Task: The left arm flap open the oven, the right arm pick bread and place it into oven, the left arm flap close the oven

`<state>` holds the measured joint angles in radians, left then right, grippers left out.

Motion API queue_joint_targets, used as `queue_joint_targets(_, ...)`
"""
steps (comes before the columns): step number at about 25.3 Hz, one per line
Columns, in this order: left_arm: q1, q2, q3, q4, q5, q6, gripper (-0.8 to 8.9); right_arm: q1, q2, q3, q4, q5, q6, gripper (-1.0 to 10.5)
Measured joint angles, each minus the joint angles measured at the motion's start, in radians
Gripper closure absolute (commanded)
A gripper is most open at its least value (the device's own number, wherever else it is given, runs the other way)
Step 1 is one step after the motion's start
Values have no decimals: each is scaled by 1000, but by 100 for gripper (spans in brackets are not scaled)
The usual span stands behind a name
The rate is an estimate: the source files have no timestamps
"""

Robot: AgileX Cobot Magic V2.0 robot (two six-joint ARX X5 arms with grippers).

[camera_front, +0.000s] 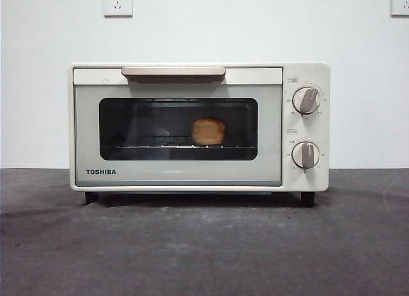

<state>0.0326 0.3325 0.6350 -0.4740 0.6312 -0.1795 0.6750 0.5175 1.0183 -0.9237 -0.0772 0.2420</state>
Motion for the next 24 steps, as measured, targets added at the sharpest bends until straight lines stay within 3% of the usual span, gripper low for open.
queue_joint_targets(7, 0, -10, -9, 31, 0, 5, 804, 0, 0, 0, 0, 0, 0, 931)
queue_joint_targets(11, 0, -98, -122, 155, -8, 5, 803, 0, 0, 0, 0, 0, 0, 931)
queue_joint_targets(17, 0, -282, -441, 447, -197, -11, 803, 0, 0, 0, 0, 0, 0, 931)
queue_joint_targets(24, 0, -325, -602, 439, -487, -18, 803, 0, 0, 0, 0, 0, 0, 931)
